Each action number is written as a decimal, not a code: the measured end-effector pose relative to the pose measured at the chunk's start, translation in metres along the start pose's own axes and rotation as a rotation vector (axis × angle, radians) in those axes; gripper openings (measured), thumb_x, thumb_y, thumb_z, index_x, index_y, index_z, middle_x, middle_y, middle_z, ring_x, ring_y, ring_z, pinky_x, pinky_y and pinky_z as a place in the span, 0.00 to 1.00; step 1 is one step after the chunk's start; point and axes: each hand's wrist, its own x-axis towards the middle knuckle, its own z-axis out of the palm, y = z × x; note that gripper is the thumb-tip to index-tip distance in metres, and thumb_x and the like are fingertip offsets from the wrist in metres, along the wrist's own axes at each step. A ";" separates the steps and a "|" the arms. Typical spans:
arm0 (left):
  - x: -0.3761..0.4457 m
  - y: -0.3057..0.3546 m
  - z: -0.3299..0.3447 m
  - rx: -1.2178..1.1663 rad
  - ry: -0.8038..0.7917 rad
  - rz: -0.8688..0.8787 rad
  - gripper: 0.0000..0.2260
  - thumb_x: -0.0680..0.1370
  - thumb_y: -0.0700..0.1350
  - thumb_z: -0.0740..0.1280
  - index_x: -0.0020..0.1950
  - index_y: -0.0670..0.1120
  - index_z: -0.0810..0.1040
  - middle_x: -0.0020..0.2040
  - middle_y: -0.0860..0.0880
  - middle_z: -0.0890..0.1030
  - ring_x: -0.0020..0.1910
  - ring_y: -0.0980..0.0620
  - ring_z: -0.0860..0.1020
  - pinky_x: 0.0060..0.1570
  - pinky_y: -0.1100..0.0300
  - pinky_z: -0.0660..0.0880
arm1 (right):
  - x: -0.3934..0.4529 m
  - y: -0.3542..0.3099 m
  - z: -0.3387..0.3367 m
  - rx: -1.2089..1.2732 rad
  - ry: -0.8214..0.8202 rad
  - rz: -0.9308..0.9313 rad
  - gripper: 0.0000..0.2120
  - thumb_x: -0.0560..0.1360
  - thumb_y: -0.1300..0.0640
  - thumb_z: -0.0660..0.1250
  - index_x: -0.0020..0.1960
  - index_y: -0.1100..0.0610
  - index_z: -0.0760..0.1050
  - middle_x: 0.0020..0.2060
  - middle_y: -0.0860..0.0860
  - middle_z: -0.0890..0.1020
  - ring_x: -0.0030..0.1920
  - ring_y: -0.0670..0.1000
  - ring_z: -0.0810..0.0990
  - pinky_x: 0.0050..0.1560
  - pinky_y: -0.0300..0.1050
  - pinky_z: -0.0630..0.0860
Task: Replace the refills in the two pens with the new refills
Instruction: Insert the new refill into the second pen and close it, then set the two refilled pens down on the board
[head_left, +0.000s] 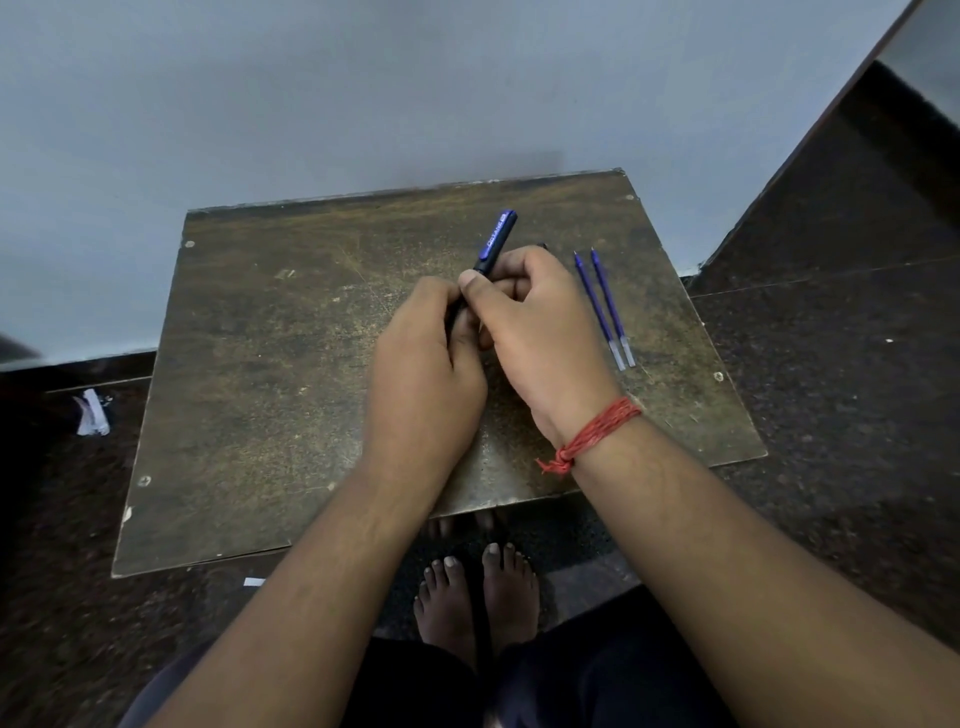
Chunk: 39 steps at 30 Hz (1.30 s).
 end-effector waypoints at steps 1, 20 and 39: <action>0.000 0.001 0.000 0.010 0.005 0.003 0.03 0.81 0.39 0.63 0.51 0.45 0.76 0.44 0.51 0.80 0.41 0.55 0.76 0.39 0.64 0.71 | 0.000 0.000 0.000 0.016 -0.003 0.010 0.06 0.77 0.55 0.70 0.49 0.58 0.76 0.33 0.48 0.80 0.36 0.48 0.81 0.45 0.56 0.82; 0.005 -0.011 -0.008 0.346 -0.065 0.005 0.24 0.81 0.51 0.61 0.76 0.46 0.66 0.77 0.47 0.66 0.79 0.48 0.59 0.79 0.42 0.47 | 0.017 -0.008 -0.036 -1.089 0.092 -0.349 0.09 0.78 0.51 0.65 0.55 0.55 0.72 0.46 0.51 0.81 0.54 0.58 0.77 0.53 0.53 0.72; 0.009 -0.019 -0.007 0.476 -0.170 -0.055 0.30 0.82 0.58 0.55 0.82 0.49 0.52 0.83 0.46 0.46 0.81 0.46 0.39 0.78 0.41 0.39 | 0.020 -0.007 -0.053 -0.951 0.145 -0.292 0.07 0.78 0.51 0.67 0.50 0.54 0.73 0.48 0.49 0.76 0.51 0.53 0.76 0.49 0.47 0.72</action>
